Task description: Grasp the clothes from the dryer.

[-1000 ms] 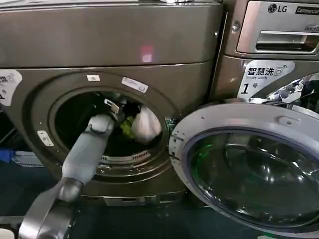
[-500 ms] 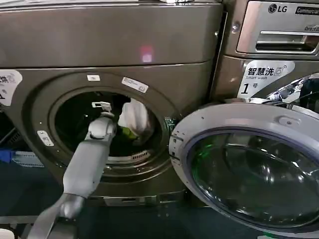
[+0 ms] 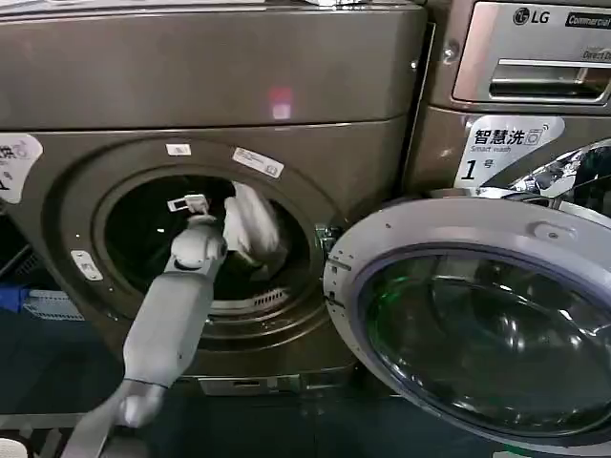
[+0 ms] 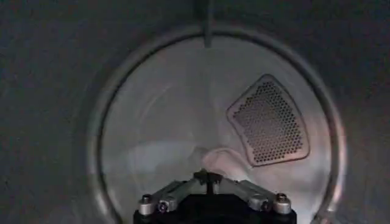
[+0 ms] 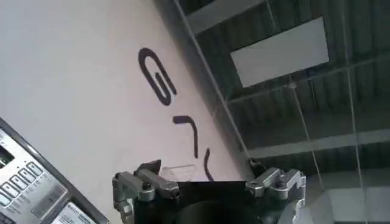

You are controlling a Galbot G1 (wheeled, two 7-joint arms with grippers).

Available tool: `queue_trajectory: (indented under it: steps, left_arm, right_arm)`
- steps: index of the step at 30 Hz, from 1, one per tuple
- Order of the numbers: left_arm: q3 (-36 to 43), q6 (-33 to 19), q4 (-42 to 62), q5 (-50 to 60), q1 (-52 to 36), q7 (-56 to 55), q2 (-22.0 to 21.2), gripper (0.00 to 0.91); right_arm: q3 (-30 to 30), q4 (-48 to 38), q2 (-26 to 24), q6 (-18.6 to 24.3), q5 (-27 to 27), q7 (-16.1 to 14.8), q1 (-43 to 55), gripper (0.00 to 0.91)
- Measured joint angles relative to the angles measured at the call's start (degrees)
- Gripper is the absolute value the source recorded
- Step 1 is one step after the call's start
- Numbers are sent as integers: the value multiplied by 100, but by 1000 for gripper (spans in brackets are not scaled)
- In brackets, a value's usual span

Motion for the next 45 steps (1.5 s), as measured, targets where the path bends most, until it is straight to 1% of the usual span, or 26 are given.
queue_trajectory:
  steps: [18, 25, 45]
  left_arm:
    - [-31, 146, -150, -29, 99, -366, -4, 0]
    - [-27, 147, -140, -1, 130, -382, -33, 0]
    - [14, 95, -81, 84, 131, -375, -52, 0]
  right_arm:
    - [0, 0, 13, 2, -10, 30, 18, 907]
    - [20, 2, 13, -51, -34, 83, 11, 907]
    - [8, -63, 15, -40, -56, 57, 36, 907]
